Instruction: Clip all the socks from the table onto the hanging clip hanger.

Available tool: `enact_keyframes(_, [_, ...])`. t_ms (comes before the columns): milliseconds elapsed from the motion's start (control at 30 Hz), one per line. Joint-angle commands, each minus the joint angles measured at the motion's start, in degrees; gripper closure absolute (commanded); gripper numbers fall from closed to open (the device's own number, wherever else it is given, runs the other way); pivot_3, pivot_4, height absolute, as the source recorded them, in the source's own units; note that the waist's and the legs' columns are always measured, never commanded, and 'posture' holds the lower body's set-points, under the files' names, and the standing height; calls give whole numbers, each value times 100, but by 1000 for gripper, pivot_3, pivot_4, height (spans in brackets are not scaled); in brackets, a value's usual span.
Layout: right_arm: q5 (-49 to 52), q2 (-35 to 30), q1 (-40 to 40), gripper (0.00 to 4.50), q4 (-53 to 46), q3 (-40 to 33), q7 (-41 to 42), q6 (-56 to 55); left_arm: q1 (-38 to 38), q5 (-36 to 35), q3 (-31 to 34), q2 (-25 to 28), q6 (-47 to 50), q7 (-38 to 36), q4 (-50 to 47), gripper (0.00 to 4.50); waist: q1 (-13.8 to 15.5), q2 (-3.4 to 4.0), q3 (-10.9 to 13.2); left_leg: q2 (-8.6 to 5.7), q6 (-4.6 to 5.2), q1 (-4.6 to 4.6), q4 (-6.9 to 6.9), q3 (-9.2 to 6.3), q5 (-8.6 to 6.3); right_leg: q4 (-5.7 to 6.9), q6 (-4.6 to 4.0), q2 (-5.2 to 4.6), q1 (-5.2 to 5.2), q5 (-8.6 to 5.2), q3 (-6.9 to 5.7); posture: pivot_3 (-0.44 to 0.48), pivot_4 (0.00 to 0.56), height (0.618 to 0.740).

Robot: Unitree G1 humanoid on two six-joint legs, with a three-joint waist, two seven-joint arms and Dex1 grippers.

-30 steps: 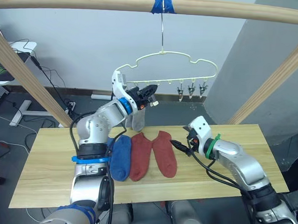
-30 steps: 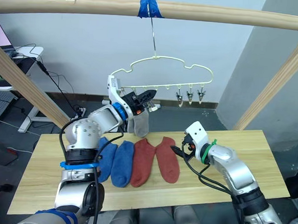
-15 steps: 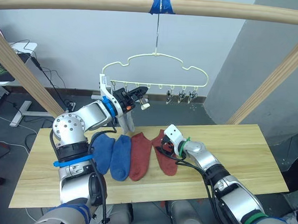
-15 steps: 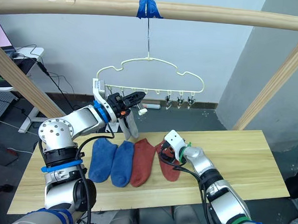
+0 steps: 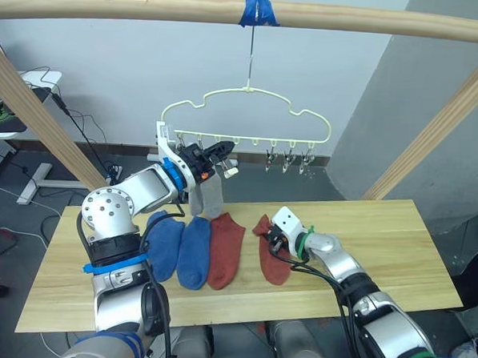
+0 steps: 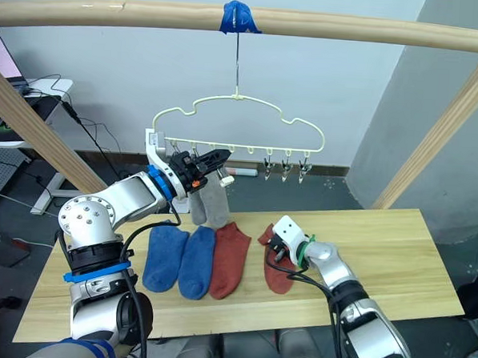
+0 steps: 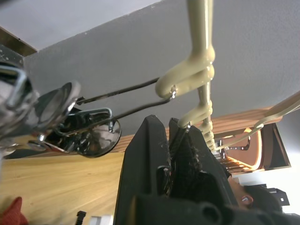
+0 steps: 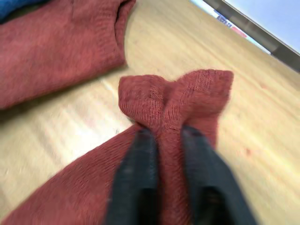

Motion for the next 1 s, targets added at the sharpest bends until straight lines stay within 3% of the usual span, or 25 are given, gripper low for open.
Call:
enact_keyframes(33, [232,-76,289,4486,-970,-210,247,289,106,-62,-56,8,-17,92,-69,4432,3,1,1,0,0,-1,-1,0,0,-3,0,0,0,0,0,-75,234,740])
enact_keyframes(233, [1454,-1,838,4486,-4114,-748,449,1694,137,-153,-157,-50,-17,146,-63,4432,18,6,5,1,-2,-9,-5,0,-2,-10,0,0,-6,0,0,-90,232,740])
enact_keyframes(333, [1694,-90,982,4486,-4976,-702,483,2209,167,-150,-233,-25,-15,120,-77,4432,29,5,5,2,-2,-8,-5,-5,-2,-10,1,1,-6,0,-5,-94,231,740])
enact_keyframes(567, [1709,-206,847,4486,-5727,-499,305,2771,153,-109,-376,16,-120,38,-21,4432,60,5,5,1,-3,-14,-9,7,-3,-21,-1,-1,-15,-1,3,-104,227,740])
enact_keyframes(1000, [1807,10,432,4486,-5792,-522,98,3100,185,-27,-550,113,-289,-97,13,4432,75,5,6,1,-6,-24,-16,6,-6,-26,-2,-2,-26,-5,2,-106,232,740])
